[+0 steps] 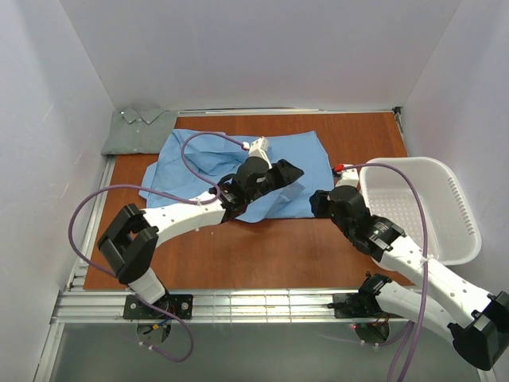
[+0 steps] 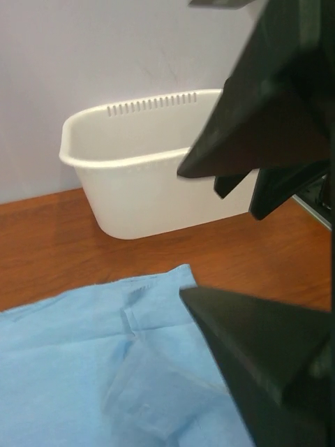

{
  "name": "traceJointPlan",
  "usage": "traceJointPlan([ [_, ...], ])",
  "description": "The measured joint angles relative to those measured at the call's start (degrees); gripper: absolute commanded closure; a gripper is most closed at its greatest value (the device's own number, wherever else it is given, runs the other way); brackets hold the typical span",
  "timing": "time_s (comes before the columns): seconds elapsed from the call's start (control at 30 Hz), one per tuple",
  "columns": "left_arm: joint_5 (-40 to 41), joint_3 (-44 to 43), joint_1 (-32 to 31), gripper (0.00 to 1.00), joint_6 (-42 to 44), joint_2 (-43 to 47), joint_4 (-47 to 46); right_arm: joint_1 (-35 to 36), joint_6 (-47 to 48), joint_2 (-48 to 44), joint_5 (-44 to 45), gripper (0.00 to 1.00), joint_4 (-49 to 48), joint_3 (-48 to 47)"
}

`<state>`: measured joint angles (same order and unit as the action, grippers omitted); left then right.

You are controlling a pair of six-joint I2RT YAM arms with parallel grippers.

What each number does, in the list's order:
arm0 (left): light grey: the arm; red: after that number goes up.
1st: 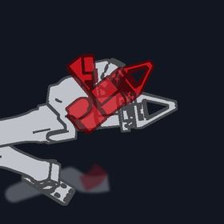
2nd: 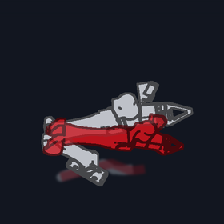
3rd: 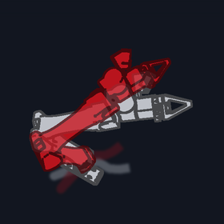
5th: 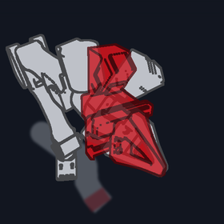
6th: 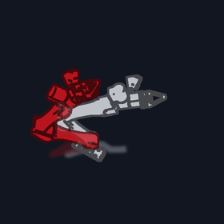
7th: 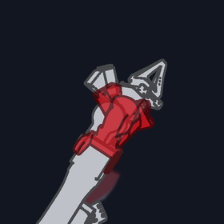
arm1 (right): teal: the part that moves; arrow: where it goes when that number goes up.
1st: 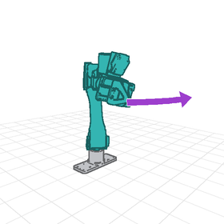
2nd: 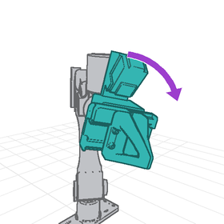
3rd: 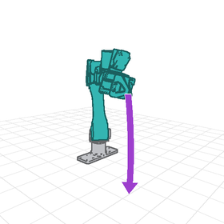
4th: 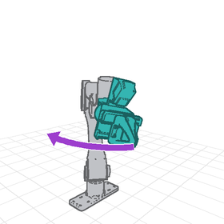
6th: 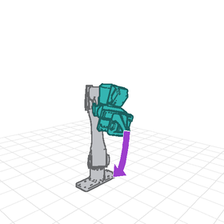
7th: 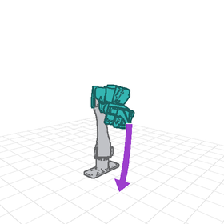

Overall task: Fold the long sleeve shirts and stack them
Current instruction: Fold the shirt

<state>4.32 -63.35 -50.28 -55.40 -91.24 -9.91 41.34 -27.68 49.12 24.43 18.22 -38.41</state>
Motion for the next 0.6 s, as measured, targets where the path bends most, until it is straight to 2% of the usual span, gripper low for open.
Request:
traceJointPlan([
  [0.1, -0.31, 0.04, 0.00, 0.15, 1.22, -3.06, -0.15, -0.11, -0.94, 0.33, 0.46, 0.40, 0.79, 0.07],
  [0.17, -0.39, -0.02, 0.09, 0.12, 2.80, -3.58, 0.85, -0.20, -1.92, 0.81, 0.57, 0.39, 1.33, 0.09],
  [0.4, 2.32, -2.58, 2.78, 0.12, 7.43, -0.96, 11.39, -5.62, -3.72, 7.58, -5.22, 0.38, 1.84, -0.37],
  [0.6, 8.96, -2.54, 10.58, 0.12, 11.52, 6.32, 25.35, -8.57, -4.33, 18.16, -11.41, 0.37, 3.08, -8.15],
])
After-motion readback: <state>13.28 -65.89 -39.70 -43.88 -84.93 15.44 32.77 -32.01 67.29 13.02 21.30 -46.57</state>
